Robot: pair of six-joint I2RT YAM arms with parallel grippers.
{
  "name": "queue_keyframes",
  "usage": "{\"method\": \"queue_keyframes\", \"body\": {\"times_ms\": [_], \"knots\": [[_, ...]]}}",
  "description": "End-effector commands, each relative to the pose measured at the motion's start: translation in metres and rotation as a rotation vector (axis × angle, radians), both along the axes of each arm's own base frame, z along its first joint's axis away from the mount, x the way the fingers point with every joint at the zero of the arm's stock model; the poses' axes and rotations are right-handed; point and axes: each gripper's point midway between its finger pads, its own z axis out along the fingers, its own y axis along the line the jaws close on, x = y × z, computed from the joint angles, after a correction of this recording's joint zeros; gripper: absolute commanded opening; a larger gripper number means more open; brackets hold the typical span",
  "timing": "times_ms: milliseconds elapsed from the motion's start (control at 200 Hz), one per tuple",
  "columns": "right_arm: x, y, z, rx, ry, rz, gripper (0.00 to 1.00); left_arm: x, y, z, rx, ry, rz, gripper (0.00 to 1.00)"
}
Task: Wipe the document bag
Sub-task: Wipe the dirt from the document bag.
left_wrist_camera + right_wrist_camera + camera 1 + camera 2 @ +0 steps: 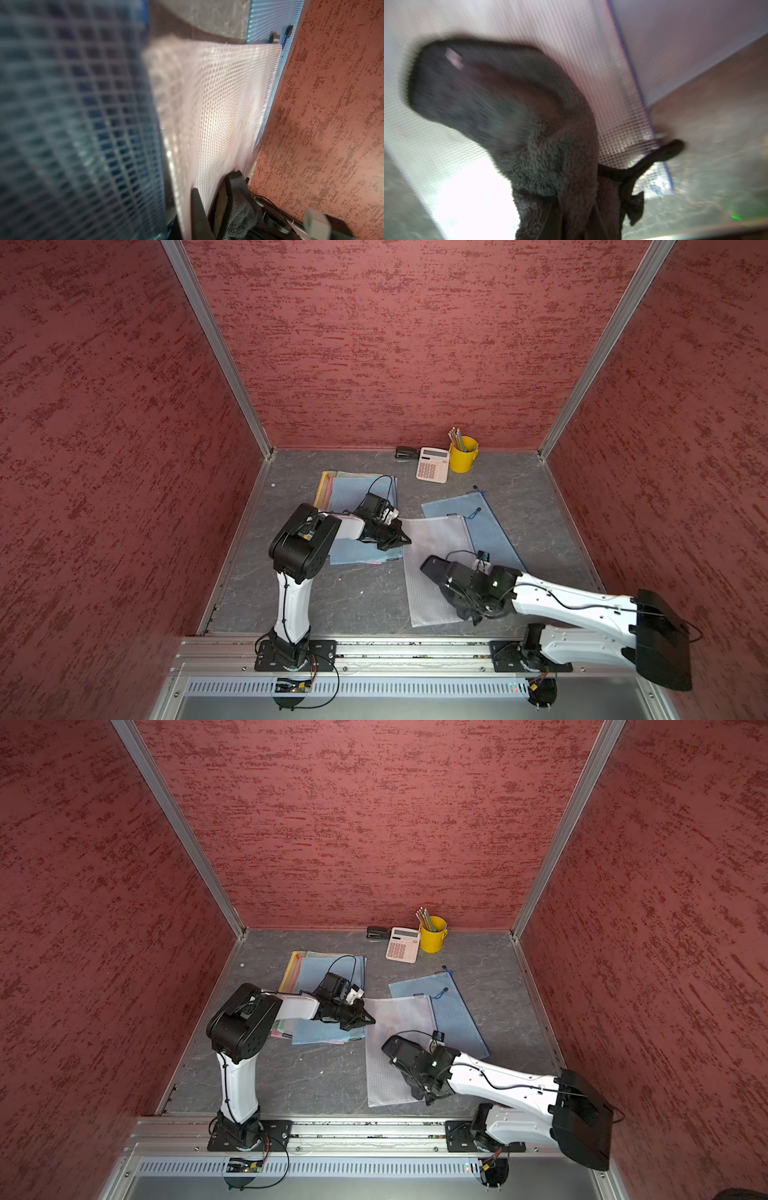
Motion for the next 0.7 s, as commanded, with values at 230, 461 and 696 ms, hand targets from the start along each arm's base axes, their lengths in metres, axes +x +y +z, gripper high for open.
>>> {"method": "queue_keyframes", "body": {"times_ms": [230, 461, 696], "knots": [[0.134, 0.066, -0.013, -0.116, -0.228, 0.166, 0.0, -0.003, -0.015, 0.019, 0.022, -0.087, -0.068, 0.0], [0.075, 0.019, -0.112, -0.137, -0.005, 0.093, 0.0, -0.001, -0.012, 0.017, 0.026, -0.072, -0.048, 0.0], [-0.029, -0.033, -0.112, -0.173, 0.192, 0.012, 0.0, 0.011, 0.01, 0.018, 0.021, -0.065, 0.026, 0.0]]}}
